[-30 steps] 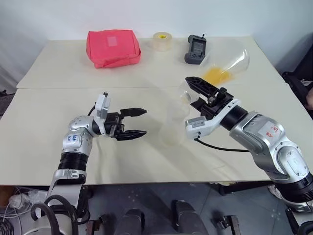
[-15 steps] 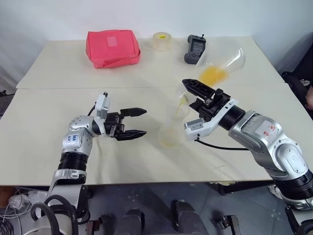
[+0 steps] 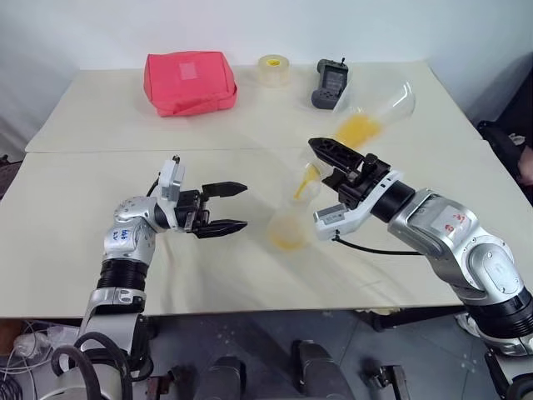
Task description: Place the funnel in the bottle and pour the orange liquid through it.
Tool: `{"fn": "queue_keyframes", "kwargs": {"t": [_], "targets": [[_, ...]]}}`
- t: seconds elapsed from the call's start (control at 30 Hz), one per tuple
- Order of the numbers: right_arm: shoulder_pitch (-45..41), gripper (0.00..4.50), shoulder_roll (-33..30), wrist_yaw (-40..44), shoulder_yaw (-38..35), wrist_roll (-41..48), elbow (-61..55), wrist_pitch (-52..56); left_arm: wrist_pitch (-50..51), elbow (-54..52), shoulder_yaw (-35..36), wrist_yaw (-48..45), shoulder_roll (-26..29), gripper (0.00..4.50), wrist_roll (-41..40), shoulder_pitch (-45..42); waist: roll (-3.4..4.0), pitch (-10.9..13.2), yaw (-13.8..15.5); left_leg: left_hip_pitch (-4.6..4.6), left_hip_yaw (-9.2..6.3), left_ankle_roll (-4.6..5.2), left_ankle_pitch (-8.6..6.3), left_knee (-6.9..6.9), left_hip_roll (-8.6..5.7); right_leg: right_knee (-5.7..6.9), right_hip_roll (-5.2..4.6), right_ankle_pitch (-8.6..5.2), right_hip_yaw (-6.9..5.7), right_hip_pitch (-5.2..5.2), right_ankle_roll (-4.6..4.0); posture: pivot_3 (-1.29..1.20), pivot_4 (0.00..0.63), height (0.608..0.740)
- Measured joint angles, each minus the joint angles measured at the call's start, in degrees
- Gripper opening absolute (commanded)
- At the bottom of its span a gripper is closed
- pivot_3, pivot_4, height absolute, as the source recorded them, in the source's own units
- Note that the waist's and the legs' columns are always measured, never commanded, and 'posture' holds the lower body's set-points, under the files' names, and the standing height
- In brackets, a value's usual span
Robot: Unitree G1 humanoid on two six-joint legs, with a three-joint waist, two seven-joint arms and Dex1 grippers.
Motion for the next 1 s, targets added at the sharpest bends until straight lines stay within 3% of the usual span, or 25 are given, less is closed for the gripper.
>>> {"fn": "queue_keyframes", "kwargs": {"t": [1.0], "targets": [[-2.54, 2.81, 0.15, -2.43, -0.63, -3.33, 2.23, -4.75, 0.04, -0.05, 0.02, 1.18, -0.76, 4.5, -0.45, -0.01, 0.0, 0.0, -0.29, 0.07, 0.04, -0.02, 0.01, 0.0, 0.0, 0.08, 0.01, 0.0, 0.06, 0.0, 0.0, 0.0, 0.15, 0.74]]}}
